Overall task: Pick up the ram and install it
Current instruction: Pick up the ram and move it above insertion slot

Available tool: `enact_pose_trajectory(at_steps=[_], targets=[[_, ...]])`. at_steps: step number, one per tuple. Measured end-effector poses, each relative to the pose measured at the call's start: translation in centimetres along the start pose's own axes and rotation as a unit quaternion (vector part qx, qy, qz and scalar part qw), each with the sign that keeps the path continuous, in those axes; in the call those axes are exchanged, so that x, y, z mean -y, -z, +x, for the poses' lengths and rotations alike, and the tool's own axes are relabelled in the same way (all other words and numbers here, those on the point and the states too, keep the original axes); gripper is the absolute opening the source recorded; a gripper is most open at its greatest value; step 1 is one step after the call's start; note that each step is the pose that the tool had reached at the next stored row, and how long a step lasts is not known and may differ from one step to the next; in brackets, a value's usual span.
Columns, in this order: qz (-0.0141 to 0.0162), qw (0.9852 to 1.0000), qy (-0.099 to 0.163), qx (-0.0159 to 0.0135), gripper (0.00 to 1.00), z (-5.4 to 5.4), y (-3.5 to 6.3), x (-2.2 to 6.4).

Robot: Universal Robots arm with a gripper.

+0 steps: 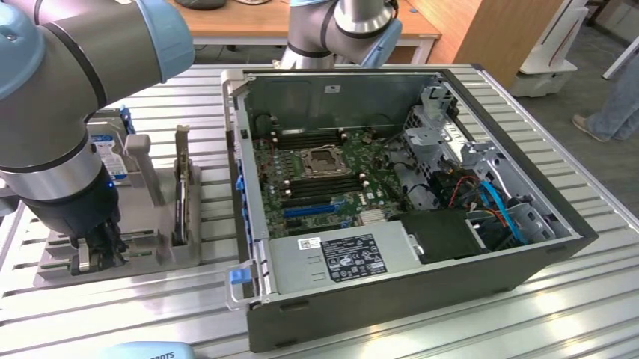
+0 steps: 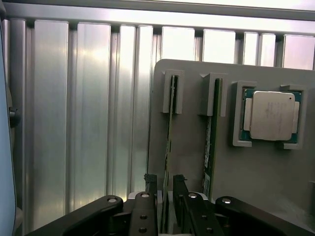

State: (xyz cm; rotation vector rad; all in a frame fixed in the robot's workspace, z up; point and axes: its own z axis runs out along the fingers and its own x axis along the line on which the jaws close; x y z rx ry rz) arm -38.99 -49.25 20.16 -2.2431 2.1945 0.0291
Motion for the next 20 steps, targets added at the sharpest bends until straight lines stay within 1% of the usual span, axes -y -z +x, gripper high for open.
enact_pose_trajectory(at_steps=[12,14,15,20], targets=[[0.0,1.0,0.0,0.0,0.27,0.0,0.0,-0.01],[0.0,1.0,0.0,0.0,0.25,0.0,0.0,-0.01],[0.0,1.0,0.0,0.0,0.19,0.0,0.0,-0.01],[0.0,1.0,0.0,0.0,0.19,0.0,0.0,-0.01]])
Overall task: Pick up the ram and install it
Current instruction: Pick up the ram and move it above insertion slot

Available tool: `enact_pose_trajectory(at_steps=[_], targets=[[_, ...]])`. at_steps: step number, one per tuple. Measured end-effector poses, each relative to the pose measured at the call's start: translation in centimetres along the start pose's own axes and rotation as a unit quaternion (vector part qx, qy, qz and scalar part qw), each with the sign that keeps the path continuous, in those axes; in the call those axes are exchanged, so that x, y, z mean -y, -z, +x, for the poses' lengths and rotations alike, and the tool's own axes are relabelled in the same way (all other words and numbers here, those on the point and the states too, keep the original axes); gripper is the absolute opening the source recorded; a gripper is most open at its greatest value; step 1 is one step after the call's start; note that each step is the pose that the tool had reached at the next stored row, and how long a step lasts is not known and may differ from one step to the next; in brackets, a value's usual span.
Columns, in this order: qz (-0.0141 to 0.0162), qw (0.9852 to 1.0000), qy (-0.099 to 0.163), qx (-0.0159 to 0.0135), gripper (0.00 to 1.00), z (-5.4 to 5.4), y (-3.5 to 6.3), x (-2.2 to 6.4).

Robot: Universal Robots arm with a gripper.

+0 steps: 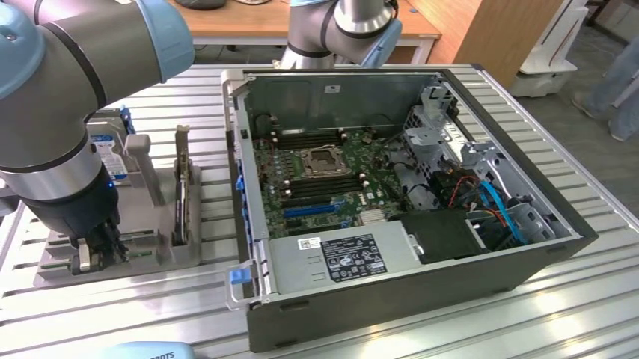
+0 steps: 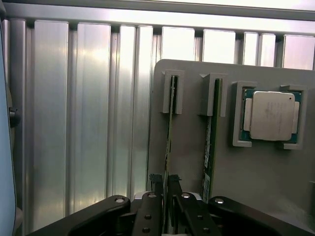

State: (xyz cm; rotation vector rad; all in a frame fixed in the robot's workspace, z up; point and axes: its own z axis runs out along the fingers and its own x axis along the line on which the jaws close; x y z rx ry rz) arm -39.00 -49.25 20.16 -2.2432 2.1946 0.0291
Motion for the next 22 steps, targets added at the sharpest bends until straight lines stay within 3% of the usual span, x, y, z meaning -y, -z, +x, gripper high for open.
enact_pose_trajectory(at_steps=[5,6,22], targets=[[0.0,1.0,0.0,0.0,0.17,0.0,0.0,0.0],[0.0,1.0,0.0,0.0,0.12,0.0,0.0,0.0],[0.0,1.0,0.0,0.0,0.12,0.0,0.13,0.0]])
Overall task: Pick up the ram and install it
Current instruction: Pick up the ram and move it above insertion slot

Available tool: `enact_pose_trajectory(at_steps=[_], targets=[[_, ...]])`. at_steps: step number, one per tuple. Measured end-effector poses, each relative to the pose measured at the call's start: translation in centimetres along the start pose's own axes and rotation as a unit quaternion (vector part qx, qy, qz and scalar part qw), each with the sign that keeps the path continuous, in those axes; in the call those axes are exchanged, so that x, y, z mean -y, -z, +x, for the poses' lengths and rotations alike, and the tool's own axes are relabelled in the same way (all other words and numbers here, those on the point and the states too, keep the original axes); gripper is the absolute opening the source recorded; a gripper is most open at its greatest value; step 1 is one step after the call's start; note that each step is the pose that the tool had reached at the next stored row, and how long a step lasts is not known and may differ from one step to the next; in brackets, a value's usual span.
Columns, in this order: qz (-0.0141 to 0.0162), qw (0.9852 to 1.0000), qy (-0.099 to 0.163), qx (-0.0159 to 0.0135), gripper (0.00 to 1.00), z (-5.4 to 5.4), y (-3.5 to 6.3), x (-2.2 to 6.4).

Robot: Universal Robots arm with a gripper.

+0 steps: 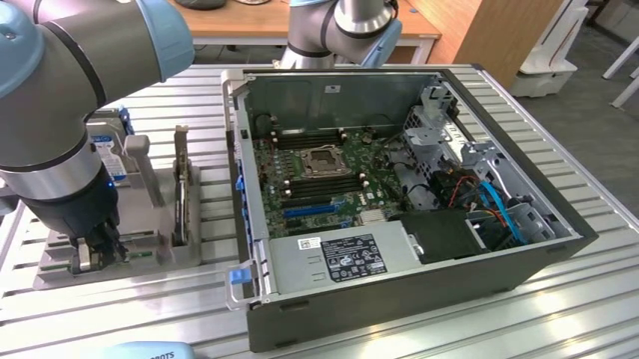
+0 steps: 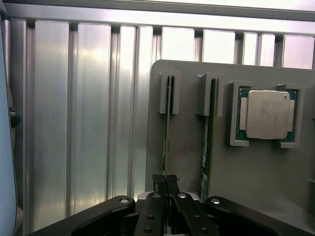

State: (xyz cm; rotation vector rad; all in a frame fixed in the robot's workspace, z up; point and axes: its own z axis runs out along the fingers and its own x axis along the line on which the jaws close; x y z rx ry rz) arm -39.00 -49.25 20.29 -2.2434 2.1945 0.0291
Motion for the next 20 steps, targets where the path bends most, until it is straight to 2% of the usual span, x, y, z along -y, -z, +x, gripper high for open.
enact_pose_trajectory(at_steps=[20], targets=[[0.0,1.0,0.0,0.0,0.12,0.0,2.34,-0.03]])
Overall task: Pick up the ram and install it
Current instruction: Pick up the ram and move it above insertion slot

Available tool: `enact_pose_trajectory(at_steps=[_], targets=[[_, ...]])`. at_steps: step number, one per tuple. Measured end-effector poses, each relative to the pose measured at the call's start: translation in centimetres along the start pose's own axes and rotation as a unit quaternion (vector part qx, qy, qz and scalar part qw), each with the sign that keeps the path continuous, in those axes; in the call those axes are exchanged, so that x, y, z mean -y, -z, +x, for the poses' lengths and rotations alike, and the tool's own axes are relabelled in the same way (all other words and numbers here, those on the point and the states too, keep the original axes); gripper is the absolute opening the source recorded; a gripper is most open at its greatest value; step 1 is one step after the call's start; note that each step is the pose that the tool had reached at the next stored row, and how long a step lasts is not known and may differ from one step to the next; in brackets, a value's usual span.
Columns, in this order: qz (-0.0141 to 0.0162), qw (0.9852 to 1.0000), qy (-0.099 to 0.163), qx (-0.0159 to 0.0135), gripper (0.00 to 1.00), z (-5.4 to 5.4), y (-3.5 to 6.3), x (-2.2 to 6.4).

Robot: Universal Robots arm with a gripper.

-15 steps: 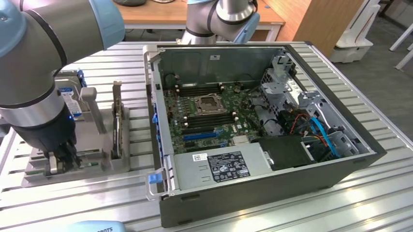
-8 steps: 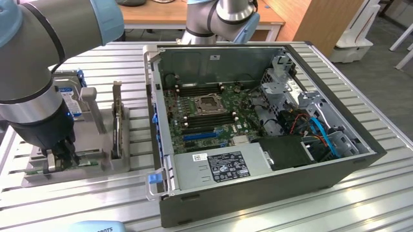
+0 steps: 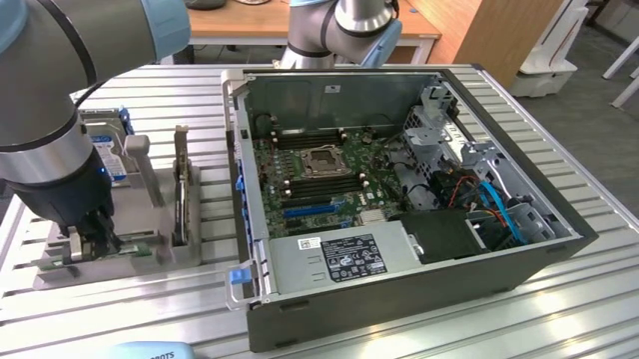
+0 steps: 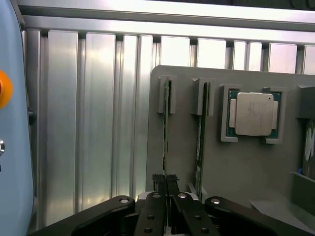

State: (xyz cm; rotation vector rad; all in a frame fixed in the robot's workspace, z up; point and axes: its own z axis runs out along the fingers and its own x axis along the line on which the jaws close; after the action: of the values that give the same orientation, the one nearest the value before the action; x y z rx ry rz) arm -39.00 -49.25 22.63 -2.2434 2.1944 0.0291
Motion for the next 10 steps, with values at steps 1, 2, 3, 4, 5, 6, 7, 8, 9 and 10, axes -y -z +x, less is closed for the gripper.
enact_pose_trajectory(at_steps=[1,2,3,4,5,6,7,8,9,10], targets=[[0.0,1.0,0.0,0.0,0.12,0.0,0.14,0.0],[0.0,1.0,0.0,0.0,0.12,0.0,0.3,0.0],[0.0,1.0,0.0,0.0,0.12,0.0,0.47,0.0],[0.0,1.0,0.0,0.0,0.12,0.0,0.64,0.0],[0.0,1.0,0.0,0.0,0.12,0.0,0.83,-0.01],[0.0,1.0,0.0,0.0,0.12,0.0,1.03,-0.01],[0.0,1.0,0.0,0.0,0.12,0.0,1.22,-0.01],[0.0,1.0,0.0,0.0,0.12,0.0,1.41,-0.01],[0.0,1.0,0.0,0.0,0.12,0.0,1.6,-0.01],[0.0,1.0,0.0,0.0,0.12,0.0,1.79,0.0]])
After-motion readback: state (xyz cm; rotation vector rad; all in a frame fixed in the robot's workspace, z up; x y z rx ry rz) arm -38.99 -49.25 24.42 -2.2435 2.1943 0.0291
